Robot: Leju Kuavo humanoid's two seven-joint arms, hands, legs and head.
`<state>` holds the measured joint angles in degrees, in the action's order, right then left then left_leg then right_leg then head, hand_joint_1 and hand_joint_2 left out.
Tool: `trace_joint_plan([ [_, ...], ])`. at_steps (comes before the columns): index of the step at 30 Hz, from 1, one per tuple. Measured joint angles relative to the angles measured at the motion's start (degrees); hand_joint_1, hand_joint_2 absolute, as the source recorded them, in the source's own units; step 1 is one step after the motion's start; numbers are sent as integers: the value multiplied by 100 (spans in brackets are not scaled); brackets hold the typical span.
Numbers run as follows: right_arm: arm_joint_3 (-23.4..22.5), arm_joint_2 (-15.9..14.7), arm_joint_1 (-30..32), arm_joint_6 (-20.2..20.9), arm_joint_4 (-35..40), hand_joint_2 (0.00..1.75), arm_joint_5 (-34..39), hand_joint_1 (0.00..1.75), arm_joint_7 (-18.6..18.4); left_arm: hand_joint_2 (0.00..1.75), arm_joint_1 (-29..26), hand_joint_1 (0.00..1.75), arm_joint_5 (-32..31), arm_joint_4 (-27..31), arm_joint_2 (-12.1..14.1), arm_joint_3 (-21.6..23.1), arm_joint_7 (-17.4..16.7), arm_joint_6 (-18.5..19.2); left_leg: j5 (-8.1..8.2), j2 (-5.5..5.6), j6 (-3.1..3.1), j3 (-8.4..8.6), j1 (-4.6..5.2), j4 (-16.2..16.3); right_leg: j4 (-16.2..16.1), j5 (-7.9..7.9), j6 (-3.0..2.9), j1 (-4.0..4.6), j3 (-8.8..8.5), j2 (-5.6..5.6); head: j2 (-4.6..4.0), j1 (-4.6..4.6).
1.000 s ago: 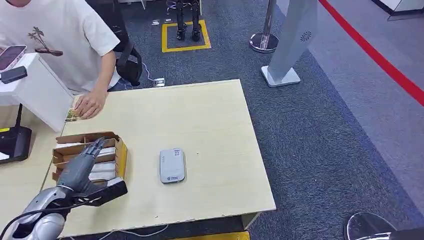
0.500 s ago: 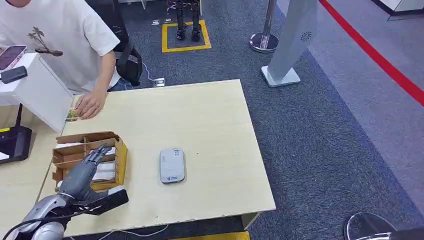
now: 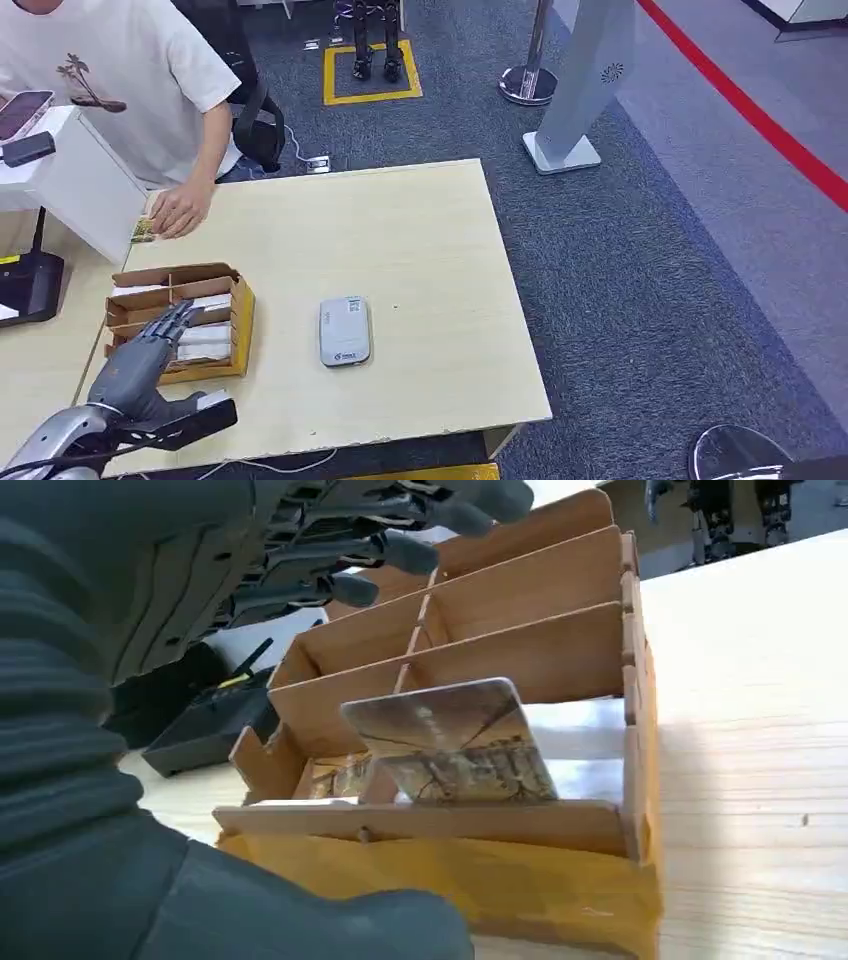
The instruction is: Pass the card to the sensor for recognition and then transmit it.
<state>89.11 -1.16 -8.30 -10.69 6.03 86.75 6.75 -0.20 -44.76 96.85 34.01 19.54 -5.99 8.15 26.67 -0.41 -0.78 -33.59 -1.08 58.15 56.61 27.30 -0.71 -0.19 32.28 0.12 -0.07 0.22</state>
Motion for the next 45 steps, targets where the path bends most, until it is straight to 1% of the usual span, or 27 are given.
trace_joint_plan([
  [31,0,0,1,-9,0,0,-2,0,-4,175,-170,0,-44,76,15,-350,-13,22,0,1,0,0,0,0,0,0,0,0,-1,1,0,0],
  [45,0,0,1,-11,0,0,-2,0,-4,175,-171,0,-46,76,15,-365,-13,22,0,0,0,0,0,0,0,0,0,0,-1,1,0,0],
])
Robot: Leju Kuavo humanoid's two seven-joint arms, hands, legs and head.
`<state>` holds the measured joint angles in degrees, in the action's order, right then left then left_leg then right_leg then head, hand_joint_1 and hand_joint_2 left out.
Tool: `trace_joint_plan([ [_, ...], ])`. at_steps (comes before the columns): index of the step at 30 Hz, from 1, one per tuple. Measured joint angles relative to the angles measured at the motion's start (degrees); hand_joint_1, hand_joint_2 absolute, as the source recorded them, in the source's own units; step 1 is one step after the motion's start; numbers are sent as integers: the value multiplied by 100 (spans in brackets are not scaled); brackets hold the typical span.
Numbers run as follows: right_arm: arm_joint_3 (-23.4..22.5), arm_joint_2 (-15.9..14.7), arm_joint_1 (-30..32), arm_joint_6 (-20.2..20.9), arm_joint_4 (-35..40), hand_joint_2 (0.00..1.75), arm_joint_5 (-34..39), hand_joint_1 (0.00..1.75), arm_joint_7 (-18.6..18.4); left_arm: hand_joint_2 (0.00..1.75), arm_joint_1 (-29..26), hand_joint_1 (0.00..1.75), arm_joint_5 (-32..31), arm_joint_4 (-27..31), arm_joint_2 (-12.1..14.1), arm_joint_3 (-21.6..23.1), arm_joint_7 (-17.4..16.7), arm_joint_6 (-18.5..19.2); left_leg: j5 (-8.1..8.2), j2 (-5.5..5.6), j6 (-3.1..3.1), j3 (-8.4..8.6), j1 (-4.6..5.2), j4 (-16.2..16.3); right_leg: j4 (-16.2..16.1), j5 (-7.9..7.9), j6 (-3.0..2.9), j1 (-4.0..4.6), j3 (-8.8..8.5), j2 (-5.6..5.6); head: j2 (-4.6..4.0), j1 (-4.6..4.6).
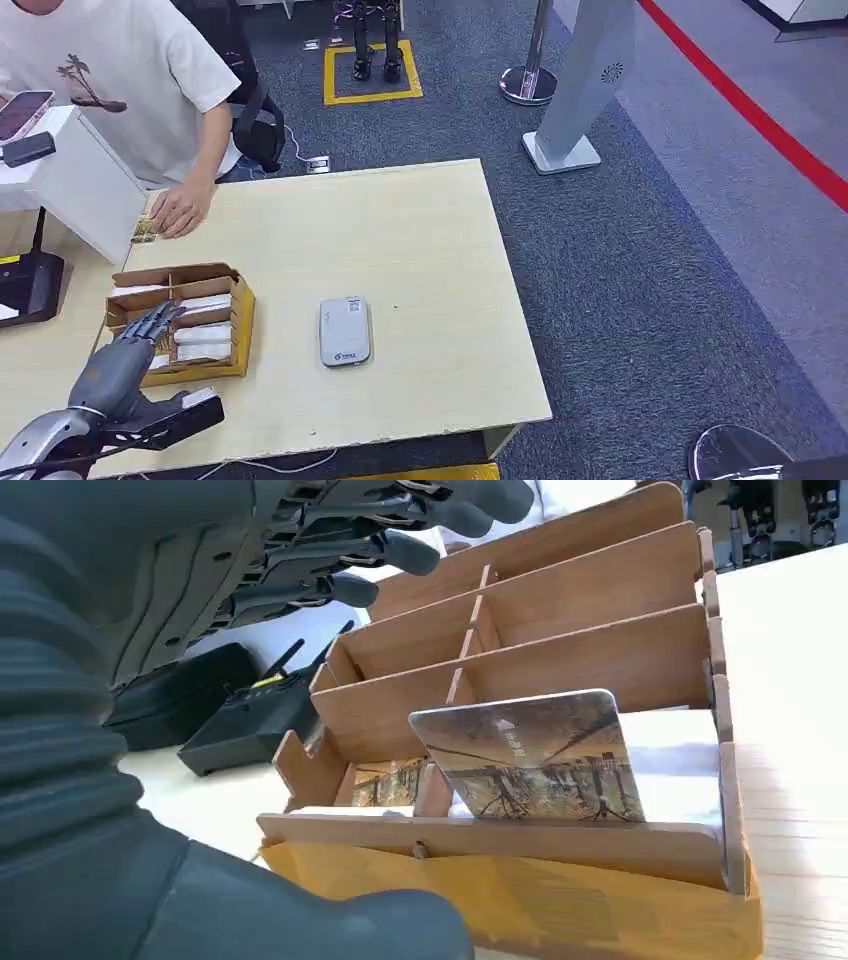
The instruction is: Pass the card to the sensor for recognition and then transmit it.
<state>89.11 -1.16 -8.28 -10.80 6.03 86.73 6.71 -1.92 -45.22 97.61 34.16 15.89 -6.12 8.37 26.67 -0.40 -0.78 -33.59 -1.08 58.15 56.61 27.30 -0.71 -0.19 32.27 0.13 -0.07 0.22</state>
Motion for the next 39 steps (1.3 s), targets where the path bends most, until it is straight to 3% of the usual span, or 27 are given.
trace_joint_plan([
  [32,0,0,-1,7,0,0,-9,0,-2,175,-226,0,-2,4,-114,-70,-4,0,0,0,0,0,0,0,0,0,0,0,0,0,0,0],
  [33,0,0,-1,7,0,0,-9,0,-2,175,-227,26,-2,4,-114,-72,-2,0,0,0,0,0,0,0,0,0,0,0,0,0,0,0],
  [34,0,0,0,7,0,0,-9,0,-2,175,-227,175,-2,7,-116,-74,-4,0,0,0,0,0,0,0,0,0,0,0,0,0,0,2],
  [39,0,0,0,4,0,0,-9,0,-2,175,-229,175,24,7,-186,-127,26,-48,0,0,0,0,0,0,0,0,0,0,0,0,0,0],
])
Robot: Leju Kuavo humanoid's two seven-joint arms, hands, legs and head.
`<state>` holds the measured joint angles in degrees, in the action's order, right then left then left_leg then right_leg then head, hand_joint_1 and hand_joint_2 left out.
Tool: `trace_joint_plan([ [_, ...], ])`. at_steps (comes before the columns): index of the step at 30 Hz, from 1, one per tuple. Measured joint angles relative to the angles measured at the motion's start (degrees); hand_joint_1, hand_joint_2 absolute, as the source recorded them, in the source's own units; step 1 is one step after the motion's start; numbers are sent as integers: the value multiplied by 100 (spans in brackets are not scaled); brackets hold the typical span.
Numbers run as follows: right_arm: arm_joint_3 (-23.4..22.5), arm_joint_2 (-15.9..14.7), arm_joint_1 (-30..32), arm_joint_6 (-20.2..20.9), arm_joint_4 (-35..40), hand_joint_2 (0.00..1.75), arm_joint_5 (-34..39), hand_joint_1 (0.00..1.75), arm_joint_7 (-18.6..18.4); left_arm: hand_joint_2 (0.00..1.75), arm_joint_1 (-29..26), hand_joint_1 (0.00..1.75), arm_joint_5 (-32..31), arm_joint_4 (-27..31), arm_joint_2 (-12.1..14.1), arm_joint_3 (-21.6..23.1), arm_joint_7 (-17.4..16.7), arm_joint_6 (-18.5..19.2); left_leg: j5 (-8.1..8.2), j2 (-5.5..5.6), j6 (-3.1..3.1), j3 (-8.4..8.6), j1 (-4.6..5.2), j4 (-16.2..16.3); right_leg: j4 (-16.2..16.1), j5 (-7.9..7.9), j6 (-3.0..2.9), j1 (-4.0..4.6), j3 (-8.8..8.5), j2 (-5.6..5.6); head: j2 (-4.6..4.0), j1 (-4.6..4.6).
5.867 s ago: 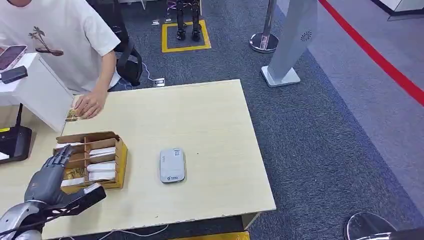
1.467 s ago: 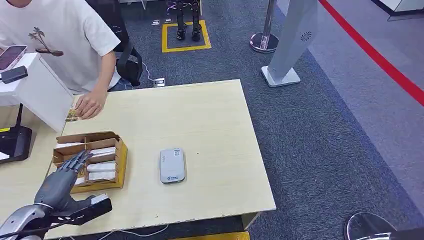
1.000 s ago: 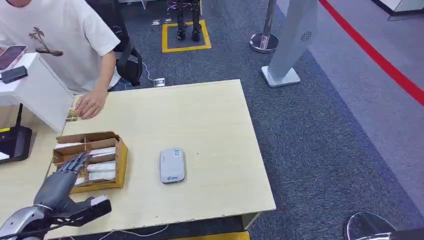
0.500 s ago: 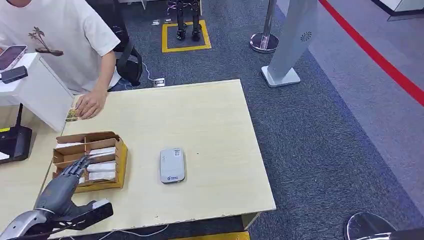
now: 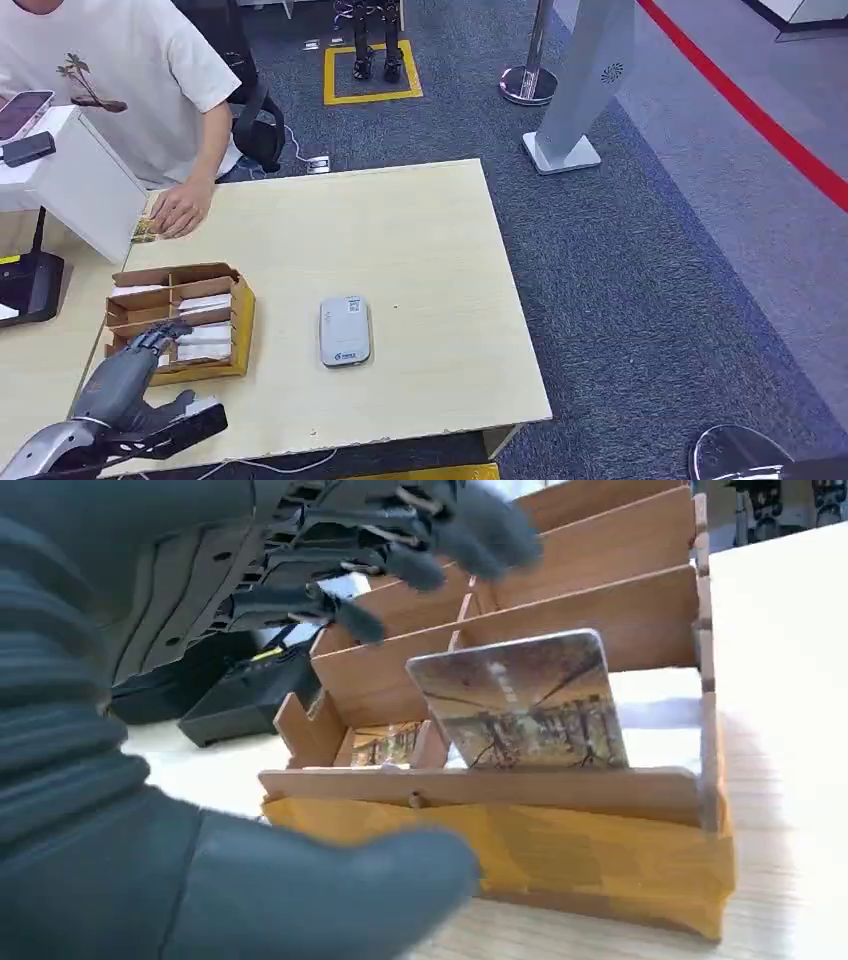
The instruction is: Pass the card to the sensor for recognition and then transmit it.
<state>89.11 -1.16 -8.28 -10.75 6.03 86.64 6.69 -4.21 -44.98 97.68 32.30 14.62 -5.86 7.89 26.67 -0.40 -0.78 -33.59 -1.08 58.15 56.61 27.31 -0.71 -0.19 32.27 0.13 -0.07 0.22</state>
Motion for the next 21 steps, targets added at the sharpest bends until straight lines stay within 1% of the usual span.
trace_joint_plan([
  [21,0,0,36,-24,0,0,15,0,28,175,-94,175,9,157,-55,-166,68,-79,0,-1,0,0,0,0,0,0,0,0,0,0,0,0],
])
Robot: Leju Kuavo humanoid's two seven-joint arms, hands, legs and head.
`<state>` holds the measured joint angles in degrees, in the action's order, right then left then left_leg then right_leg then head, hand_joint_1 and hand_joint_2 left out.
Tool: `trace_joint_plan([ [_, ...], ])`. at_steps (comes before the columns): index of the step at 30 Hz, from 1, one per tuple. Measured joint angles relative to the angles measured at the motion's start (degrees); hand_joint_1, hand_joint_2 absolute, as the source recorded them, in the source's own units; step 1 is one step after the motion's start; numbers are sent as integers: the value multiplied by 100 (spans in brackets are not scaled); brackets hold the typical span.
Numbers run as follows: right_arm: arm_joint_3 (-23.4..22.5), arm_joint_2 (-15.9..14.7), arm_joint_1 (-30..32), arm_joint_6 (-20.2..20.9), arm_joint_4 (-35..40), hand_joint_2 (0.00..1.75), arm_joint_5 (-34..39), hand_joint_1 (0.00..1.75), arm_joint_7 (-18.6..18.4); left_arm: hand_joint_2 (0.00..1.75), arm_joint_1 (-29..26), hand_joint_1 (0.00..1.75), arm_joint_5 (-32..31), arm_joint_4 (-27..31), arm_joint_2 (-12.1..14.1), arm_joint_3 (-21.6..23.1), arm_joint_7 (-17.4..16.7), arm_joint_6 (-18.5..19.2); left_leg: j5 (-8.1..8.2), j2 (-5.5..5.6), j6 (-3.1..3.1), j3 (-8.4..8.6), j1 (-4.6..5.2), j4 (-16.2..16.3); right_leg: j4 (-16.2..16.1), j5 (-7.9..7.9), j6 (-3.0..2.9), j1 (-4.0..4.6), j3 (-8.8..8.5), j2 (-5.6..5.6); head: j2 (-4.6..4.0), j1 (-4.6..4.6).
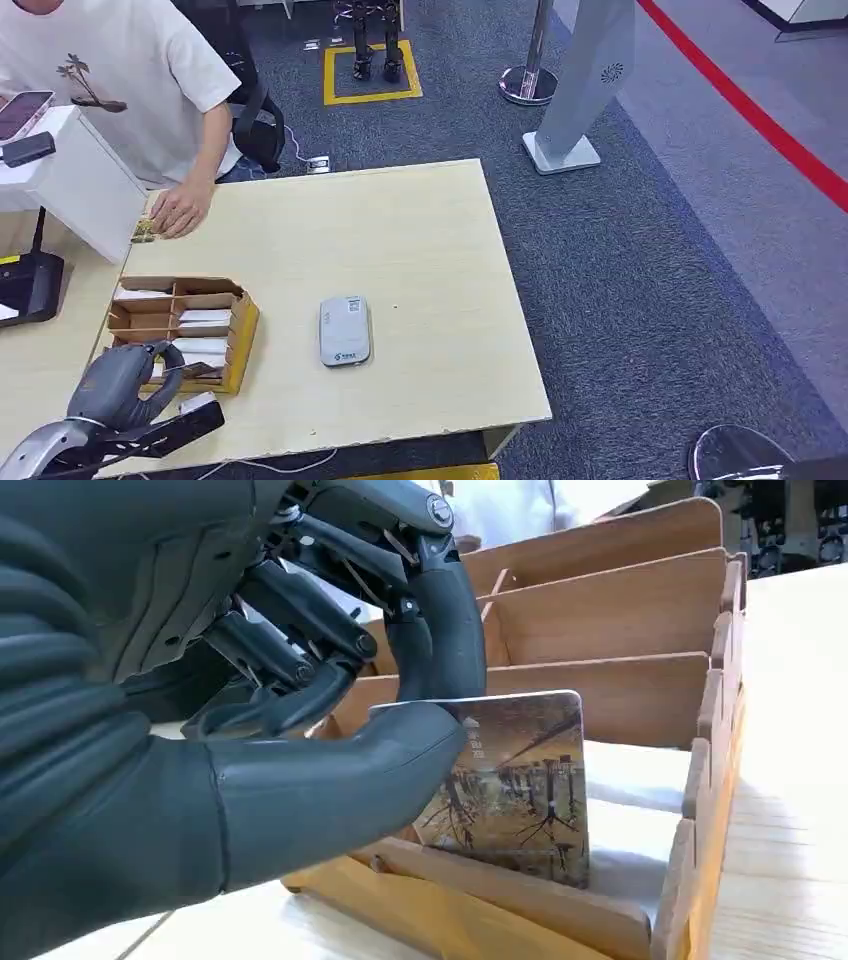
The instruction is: Pass the card to the sensor for recognition and then transmit it.
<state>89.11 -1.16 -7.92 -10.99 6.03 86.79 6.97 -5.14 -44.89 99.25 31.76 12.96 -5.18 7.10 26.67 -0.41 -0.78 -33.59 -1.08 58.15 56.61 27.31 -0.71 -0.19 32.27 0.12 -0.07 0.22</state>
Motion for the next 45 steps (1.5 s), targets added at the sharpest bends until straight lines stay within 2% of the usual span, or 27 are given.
trace_joint_plan([
  [5,0,0,5,0,0,0,2,0,15,175,-32,175,-26,28,-35,-33,22,-144,0,0,0,0,0,0,0,0,0,0,0,0,0,2],
  [10,0,0,8,9,0,0,4,0,37,175,-31,175,-120,79,-98,-188,50,-488,0,0,0,1,0,0,0,0,0,0,0,0,0,0],
  [14,0,0,13,15,0,0,0,0,44,175,122,175,35,133,-74,-634,107,-743,-1,1,0,1,-2,0,0,0,0,1,1,1,0,2],
  [19,0,0,20,39,0,0,-42,0,42,175,555,175,332,116,103,-1279,179,-732,-2,1,-2,1,-5,0,2,-1,-1,4,1,1,0,0],
  [23,2,0,7,79,0,0,-188,0,-15,175,1127,175,358,-206,249,-1626,186,-688,-3,2,-3,1,-5,0,3,-1,-1,4,0,2,0,0],
  [31,0,0,-99,138,0,0,-483,0,-157,175,2455,175,-30,-1846,258,-1707,157,-738,-5,0,-1,3,-4,1,3,-3,-1,3,2,1,0,0],
  [39,0,0,-170,135,0,0,-577,0,-168,175,3511,175,-254,-3391,-50,-1344,160,-846,-6,-5,-1,2,-3,3,2,-4,-1,3,3,-4,0,0],
  [45,0,0,-181,135,0,0,-584,0,-179,175,4000,175,-345,-4055,-238,-1141,129,-911,-5,-7,-1,0,-3,3,2,-4,-1,3,7,-7,0,2],
])
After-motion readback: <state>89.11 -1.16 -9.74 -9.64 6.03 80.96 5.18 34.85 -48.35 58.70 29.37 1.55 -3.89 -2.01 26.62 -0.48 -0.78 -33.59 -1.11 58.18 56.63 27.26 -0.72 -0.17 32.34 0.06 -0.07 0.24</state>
